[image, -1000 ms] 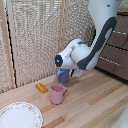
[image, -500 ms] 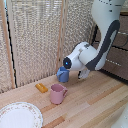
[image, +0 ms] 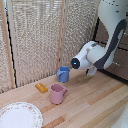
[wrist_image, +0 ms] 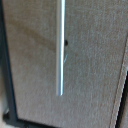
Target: Please adjust your gripper to match the height of the lower drawer handle. Progress your gripper onward until it happens to touch the drawer handle. Now, firmly take hold of it with your gripper, then steadily retract it to swing the drawer wide open.
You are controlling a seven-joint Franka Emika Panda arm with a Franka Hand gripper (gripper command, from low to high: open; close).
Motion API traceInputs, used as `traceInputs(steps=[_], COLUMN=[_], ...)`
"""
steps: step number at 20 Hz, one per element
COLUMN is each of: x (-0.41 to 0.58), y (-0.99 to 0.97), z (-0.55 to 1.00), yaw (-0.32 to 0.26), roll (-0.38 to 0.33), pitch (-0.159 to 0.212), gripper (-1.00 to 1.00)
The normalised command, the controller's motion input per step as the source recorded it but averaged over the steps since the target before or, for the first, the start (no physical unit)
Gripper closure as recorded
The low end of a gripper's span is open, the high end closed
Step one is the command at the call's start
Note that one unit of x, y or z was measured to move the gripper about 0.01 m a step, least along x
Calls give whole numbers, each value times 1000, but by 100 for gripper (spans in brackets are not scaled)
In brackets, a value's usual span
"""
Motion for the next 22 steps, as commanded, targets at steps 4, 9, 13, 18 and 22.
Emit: traceInputs(steps=[4, 9, 13, 18, 22], x=[-7, 47, 115, 7, -16], y=[-711, -801, -635, -77, 19], z=[-48, -2, 11, -6, 0], yaw=[81, 26, -10, -4, 1], roll=[-61, 105, 108, 6, 3], pitch=[0, -12, -34, 0, 0], gripper=[-100, -100, -100, 100, 100])
